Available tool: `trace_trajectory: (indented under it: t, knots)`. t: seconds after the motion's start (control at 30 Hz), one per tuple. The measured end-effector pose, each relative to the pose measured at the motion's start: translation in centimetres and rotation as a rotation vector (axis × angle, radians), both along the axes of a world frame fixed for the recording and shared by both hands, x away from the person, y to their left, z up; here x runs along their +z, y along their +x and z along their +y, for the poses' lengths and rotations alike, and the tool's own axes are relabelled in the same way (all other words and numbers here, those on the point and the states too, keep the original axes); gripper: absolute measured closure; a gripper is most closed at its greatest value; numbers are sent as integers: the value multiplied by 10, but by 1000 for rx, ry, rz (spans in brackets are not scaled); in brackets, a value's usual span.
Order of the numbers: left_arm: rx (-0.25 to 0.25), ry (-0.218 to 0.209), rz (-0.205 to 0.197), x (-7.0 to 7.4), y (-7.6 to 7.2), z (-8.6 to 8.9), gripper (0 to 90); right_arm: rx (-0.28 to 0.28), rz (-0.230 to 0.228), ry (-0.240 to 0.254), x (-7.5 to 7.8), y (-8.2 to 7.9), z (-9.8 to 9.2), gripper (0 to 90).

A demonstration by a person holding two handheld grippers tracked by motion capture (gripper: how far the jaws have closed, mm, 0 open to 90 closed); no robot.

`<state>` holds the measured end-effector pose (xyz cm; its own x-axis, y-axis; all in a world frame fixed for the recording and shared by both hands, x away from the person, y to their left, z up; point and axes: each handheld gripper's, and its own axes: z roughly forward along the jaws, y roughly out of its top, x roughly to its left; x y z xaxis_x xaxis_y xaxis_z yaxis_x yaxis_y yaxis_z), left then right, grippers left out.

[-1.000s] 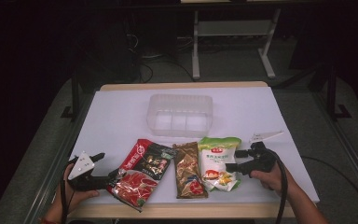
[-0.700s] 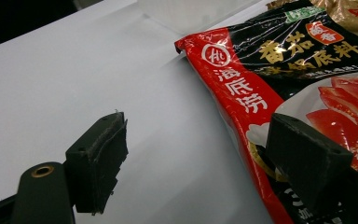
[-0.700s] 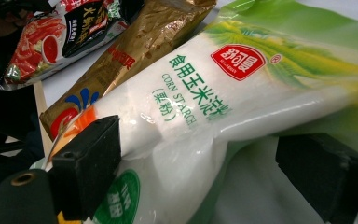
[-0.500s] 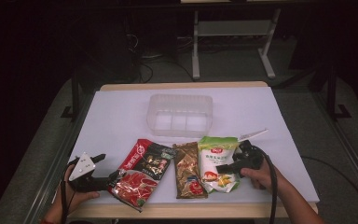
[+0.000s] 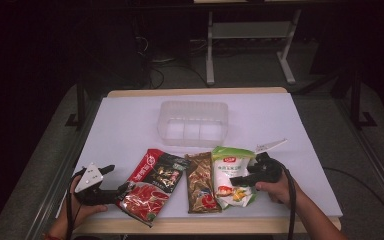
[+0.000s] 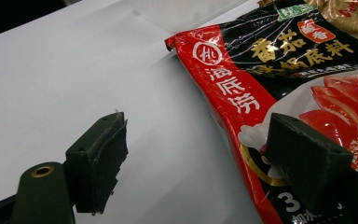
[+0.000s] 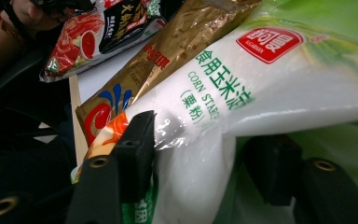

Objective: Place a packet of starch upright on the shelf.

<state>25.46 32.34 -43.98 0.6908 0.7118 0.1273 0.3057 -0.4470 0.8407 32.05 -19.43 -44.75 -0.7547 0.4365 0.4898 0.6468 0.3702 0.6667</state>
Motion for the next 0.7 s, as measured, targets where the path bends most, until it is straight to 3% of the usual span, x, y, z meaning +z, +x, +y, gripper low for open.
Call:
trace_trajectory:
  t: [0.03,0.2,0.7]
  knots:
    - [0,1,0,0,0,0,203,2,-32,-4,2,-3,0,537]
    - [2,-6,2,0,2,0,202,2,-81,-18,6,-7,1,624]
    - [8,-31,8,0,2,2,203,-16,-188,-44,16,-20,2,723]
